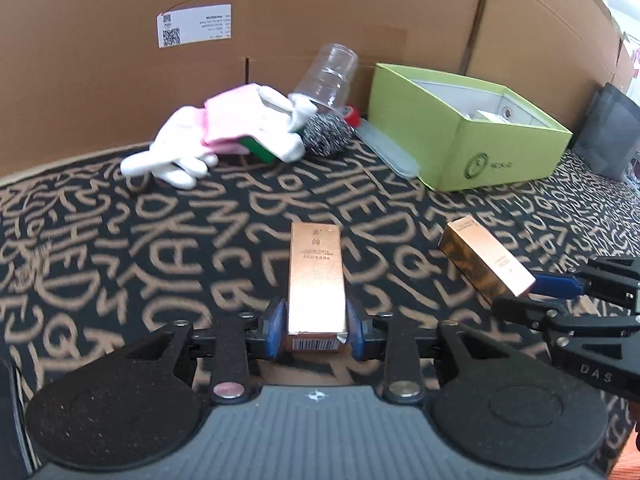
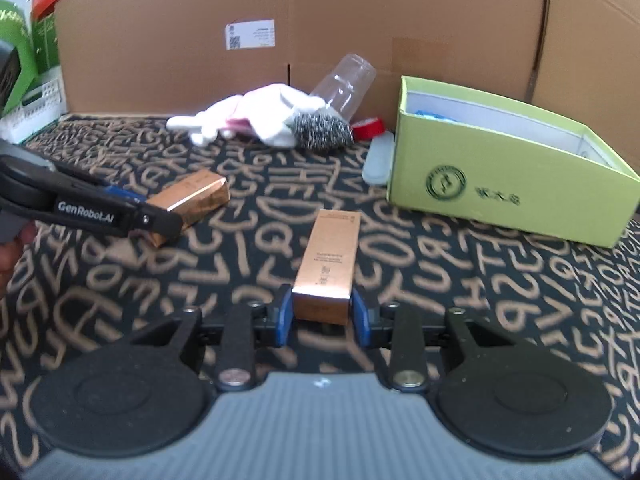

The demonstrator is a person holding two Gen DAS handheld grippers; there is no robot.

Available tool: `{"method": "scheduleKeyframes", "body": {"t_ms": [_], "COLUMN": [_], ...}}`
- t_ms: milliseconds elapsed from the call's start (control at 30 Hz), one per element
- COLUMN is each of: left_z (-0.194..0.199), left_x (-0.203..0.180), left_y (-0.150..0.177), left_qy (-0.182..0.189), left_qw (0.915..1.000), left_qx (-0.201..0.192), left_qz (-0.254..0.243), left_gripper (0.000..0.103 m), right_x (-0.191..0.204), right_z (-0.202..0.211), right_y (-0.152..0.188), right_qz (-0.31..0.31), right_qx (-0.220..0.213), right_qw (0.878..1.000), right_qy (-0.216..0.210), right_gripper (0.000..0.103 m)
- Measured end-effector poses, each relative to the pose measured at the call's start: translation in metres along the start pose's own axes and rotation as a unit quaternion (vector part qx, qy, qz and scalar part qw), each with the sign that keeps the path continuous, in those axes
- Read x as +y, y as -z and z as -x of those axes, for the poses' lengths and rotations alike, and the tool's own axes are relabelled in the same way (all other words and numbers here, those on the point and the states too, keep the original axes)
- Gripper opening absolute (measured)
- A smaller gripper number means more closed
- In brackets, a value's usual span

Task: Organize objects
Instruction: 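Grasp the tall copper box with the right tool while the left tool grasps the other copper box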

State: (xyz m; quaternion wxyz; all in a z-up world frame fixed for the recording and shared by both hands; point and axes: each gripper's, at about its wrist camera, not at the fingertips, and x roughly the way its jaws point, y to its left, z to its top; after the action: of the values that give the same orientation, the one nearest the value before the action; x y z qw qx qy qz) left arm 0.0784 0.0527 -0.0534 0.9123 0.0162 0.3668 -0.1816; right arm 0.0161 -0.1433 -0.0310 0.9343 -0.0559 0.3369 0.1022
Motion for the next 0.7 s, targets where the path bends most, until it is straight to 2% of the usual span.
{"method": "scheduleKeyframes", "body": {"t_ms": [33,67,100,267,300,367,433,533,700], "left_z": [-0.001,-0.001,-0.002,-0.011,-0.013,-0.017,-0.020,-0.025,-0.030], "left_x": [-0.002,-0.004,-0.005,-0.014,-0.016,-0.020,-0.022,-0.024,-0.031], "left_y": [0.001,0.001,0.000,-0.010,-0.012,-0.014,-0.016,-0.018,-0.020], "left_qy": [0.000,-0.002,-0.007,-0.023,-0.025,-0.036,-0.041,-0.048,-0.057], "left_qw": [1.0000,1.0000,0.9999,0.9997,0.9997,0.9993,0.9991,0.9988,0.9981], "left_qx": [0.000,-0.002,-0.003,0.000,0.004,0.007,0.007,0.004,0.004], "left_qz": [0.004,0.009,0.015,0.007,0.003,-0.004,-0.008,-0.009,-0.021], "left_gripper": [0.049,0.059,0.060,0.059,0.056,0.044,0.044,0.051,0.050], "right_x": [-0.002,-0.003,-0.005,-0.009,-0.010,-0.012,-0.014,-0.014,-0.012], "right_z": [0.002,0.004,0.002,-0.004,-0.006,-0.011,-0.016,-0.024,-0.032], "right_y": [0.001,0.001,0.001,-0.004,-0.004,-0.007,-0.009,-0.013,-0.013], "right_qz": [-0.007,-0.012,-0.014,-0.019,-0.022,-0.025,-0.026,-0.024,-0.016], "right_qx": [-0.003,-0.004,0.000,-0.007,-0.007,-0.006,-0.001,0.002,0.001], "right_qw": [1.000,1.000,1.000,1.000,1.000,0.999,0.999,1.000,1.000], "right_qy": [-0.003,-0.008,-0.010,-0.011,-0.014,-0.020,-0.021,-0.020,-0.022], "right_gripper": [0.032,0.038,0.041,0.042,0.042,0.042,0.042,0.040,0.036]}}
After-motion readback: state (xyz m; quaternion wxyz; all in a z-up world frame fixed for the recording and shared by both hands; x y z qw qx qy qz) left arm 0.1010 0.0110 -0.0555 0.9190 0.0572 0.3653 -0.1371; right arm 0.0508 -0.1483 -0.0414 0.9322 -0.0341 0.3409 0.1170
